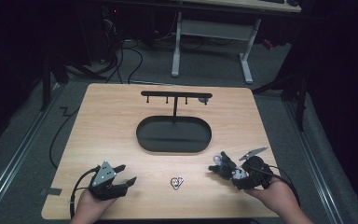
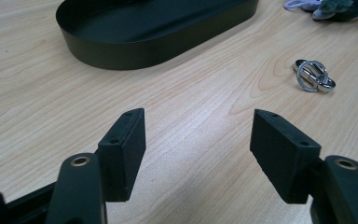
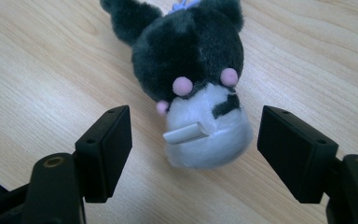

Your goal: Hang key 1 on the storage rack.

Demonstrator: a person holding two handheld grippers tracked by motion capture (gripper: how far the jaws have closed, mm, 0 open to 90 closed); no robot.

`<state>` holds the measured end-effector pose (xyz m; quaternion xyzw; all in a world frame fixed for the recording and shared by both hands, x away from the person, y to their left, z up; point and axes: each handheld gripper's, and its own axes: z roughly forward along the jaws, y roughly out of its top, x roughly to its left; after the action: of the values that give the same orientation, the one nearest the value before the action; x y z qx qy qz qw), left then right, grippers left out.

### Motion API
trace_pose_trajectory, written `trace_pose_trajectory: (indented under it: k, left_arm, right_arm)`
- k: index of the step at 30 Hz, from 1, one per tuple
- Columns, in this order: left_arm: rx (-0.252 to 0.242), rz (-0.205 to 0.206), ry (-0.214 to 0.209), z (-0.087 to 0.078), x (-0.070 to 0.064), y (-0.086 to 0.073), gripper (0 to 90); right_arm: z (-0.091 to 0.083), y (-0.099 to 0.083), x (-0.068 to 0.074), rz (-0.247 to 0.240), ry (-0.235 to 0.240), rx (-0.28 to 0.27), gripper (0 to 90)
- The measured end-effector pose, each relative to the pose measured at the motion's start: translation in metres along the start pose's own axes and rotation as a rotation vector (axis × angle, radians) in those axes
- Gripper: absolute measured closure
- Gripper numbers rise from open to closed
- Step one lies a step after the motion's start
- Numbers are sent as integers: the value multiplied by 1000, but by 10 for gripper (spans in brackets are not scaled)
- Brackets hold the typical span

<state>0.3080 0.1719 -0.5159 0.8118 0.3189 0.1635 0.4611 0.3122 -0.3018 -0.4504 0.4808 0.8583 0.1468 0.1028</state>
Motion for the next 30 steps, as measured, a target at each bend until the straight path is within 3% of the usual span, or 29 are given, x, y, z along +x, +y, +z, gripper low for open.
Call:
trace_pose_trajectory:
  k: [19,30]
  left_arm:
    - [21,35,-11,4,-4,0,365]
    - [29,46,-14,5,-5,0,364]
  right_arm:
    - [23,18,-12,-47,43,195,248]
    - [37,22,-11,-68,43,243,280]
